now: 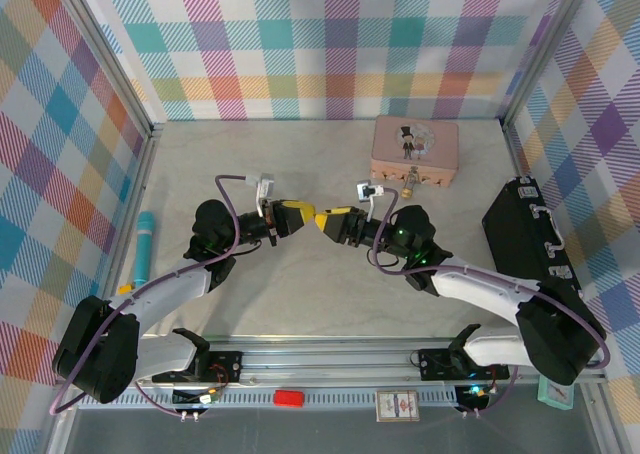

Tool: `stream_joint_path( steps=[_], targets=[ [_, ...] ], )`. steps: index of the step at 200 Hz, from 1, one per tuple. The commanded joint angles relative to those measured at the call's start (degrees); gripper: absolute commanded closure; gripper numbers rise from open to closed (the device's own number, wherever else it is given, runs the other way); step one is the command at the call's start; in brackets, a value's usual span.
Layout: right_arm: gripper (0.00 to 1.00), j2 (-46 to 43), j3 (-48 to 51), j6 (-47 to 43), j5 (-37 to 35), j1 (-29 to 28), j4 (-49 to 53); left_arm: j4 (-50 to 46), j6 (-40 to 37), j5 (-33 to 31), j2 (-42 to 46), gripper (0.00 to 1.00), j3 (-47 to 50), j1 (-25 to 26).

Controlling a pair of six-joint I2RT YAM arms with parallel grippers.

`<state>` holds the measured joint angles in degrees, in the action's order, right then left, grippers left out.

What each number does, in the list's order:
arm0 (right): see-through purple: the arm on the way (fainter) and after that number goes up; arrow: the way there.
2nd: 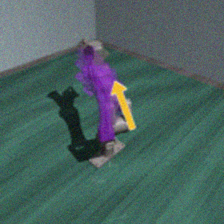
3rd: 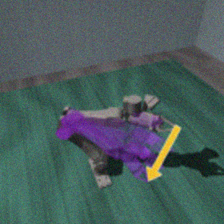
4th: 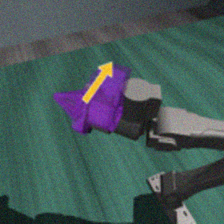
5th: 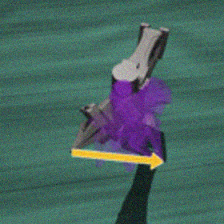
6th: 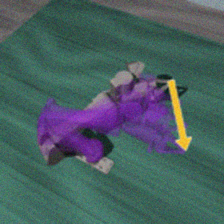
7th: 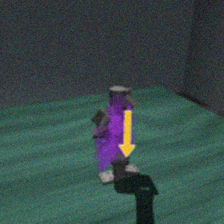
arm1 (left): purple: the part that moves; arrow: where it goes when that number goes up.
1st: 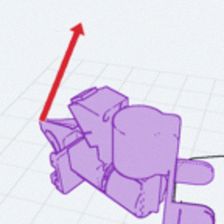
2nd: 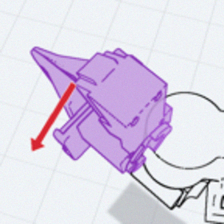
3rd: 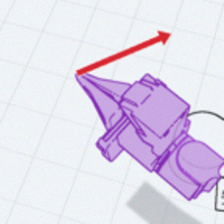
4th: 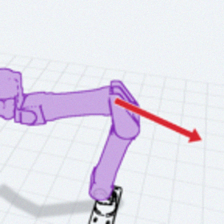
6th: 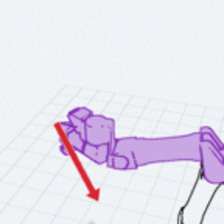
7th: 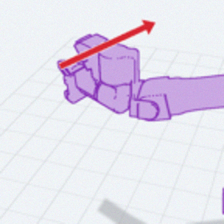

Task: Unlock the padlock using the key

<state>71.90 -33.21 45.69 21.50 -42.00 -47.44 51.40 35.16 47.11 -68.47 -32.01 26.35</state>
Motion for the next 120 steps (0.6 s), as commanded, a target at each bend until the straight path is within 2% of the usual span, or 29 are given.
stream_joint_path(
  steps=[1,64,120],
  targets=[
    [0.51,-0.9,-1.1,-1.2,0.8,-0.1,-0.6,2.4,-0.4,0.7,0.7,1.0,-0.1,-0.5],
    [0.61,0.0,-1.3,-0.8,2.9,-0.1,-2.5,1.2,-1.1,0.6,1.0,1.0,-0.2,-0.5],
    [0.62,1.4,-2.3,-0.3,4.6,-0.4,-3.3,1.3,-1.1,0.6,0.7,1.0,-0.2,-0.5]
  ],
)
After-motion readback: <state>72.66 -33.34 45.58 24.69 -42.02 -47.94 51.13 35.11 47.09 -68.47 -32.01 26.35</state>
